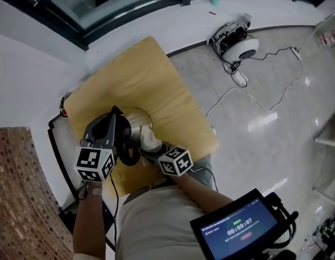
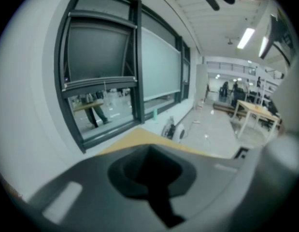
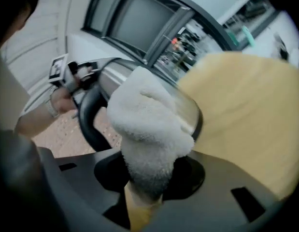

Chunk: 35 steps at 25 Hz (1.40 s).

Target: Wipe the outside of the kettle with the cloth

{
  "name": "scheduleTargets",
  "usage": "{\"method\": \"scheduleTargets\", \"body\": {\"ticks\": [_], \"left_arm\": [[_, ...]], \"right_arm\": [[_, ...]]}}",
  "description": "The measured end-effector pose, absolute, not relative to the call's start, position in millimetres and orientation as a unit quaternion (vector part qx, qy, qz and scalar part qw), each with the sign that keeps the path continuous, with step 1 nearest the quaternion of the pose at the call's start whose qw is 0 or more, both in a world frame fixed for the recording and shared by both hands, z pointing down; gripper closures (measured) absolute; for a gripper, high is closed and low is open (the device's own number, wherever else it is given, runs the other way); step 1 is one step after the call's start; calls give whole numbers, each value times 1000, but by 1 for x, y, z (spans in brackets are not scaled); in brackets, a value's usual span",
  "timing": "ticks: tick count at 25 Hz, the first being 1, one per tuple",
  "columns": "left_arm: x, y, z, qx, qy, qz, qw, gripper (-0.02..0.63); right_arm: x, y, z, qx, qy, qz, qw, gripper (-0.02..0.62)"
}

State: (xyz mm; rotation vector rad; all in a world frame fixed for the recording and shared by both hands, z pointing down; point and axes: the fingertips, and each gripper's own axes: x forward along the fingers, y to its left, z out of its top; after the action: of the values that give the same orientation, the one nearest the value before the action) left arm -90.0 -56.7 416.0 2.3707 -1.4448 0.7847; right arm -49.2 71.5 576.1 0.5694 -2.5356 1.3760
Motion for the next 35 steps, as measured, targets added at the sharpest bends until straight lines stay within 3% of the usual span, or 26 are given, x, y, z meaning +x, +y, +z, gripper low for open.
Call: {"method": "scheduleTargets", "body": {"ticks": [3,6,10,13,17,23,28,31,35], "left_arm": [[-85,-54,419,818,-495,265,127,618],[-84,-56,417,822,-489,266,124,618],[-85,-54,418,835,-466,261,133,618],[-84,-50,420,843,-448,264,138,617],[-77,-32,426,865,-378,318,87,609],[-75,-23,424,881,-342,323,46,609],[-99,-24,424,802,-489,326,103,607],[-108,-18,422,773,-546,305,106,613],[-107,-19,420,772,-550,295,122,618]], "right_arm": [[-26,43,529,243,-883,400,39,437],[0,-27,522,287,-852,437,-33,437],[-27,-89,535,217,-846,485,-45,437],[-29,-85,556,230,-787,568,-69,437],[-16,-21,560,256,-736,618,-103,445],[-39,74,537,145,-788,598,-14,443],[-26,-29,442,194,-824,497,-189,443],[-55,-49,459,176,-858,461,-139,443],[-55,-62,569,236,-797,555,-28,443]]}}
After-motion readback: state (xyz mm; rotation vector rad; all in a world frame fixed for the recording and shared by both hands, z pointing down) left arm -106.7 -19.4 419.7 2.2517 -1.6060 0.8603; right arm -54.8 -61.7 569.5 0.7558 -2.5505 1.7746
